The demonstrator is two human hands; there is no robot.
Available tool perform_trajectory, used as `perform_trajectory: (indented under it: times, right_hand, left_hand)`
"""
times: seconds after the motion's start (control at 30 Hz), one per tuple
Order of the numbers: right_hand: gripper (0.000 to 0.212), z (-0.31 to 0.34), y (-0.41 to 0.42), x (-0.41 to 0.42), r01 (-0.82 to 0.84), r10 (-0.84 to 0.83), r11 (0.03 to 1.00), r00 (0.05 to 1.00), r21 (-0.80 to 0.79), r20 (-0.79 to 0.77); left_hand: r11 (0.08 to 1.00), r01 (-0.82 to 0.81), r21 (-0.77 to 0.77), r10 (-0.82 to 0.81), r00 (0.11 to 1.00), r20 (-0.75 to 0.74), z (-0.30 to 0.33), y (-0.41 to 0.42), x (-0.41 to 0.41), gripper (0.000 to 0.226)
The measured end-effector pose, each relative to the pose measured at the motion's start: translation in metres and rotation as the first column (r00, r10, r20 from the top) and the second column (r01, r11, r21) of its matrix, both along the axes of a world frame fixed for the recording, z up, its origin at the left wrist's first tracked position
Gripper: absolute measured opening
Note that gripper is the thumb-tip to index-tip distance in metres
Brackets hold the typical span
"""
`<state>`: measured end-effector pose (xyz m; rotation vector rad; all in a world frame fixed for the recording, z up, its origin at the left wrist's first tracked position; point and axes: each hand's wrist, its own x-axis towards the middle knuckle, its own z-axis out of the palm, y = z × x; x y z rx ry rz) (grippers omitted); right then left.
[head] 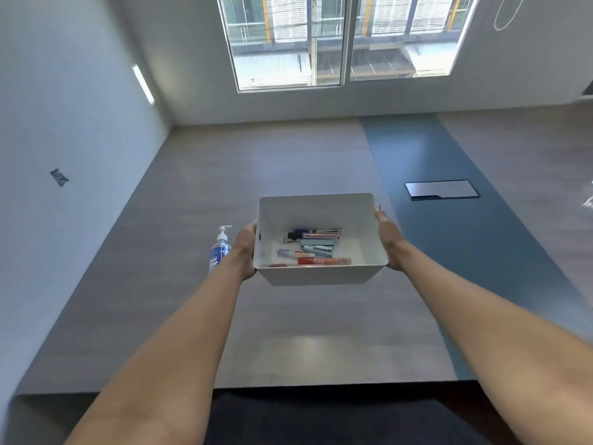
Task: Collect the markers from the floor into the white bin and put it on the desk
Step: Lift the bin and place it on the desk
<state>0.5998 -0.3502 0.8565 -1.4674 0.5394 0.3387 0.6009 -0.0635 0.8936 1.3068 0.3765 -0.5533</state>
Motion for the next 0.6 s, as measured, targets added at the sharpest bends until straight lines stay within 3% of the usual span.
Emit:
perform_trajectory:
  times: [0.1, 0.17, 0.27, 0.6]
  right_hand:
    - [0.080, -0.021, 0.003, 0.014, 0.032, -0.033, 0.999, 0.998, -0.013, -0.050]
    - [0.097, -0.073, -0.015, 0.038, 0.030, -0.028, 0.999, 0.998, 0.026, -0.051]
    - [0.111, -0.135, -0.030, 0.067, 0.053, -0.056, 0.998, 0.994, -0.039, -0.094]
    - [0.106, -0.140, -0.009, 0.062, 0.046, -0.052, 0.998, 0.988, -0.046, -0.147]
  left_hand:
    - [1.000, -0.024, -0.010, 0.024, 0.999, -0.035, -0.024, 0.001, 0.020, 0.038]
    - [0.999, -0.017, -0.026, 0.016, 0.998, -0.054, -0.040, 0.000, 0.029, 0.038]
    - [0.999, -0.005, -0.047, 0.001, 0.996, -0.091, -0.060, 0.001, 0.042, 0.041]
    - [1.000, 0.012, -0.019, -0.014, 0.994, -0.111, -0.103, 0.009, 0.064, 0.045]
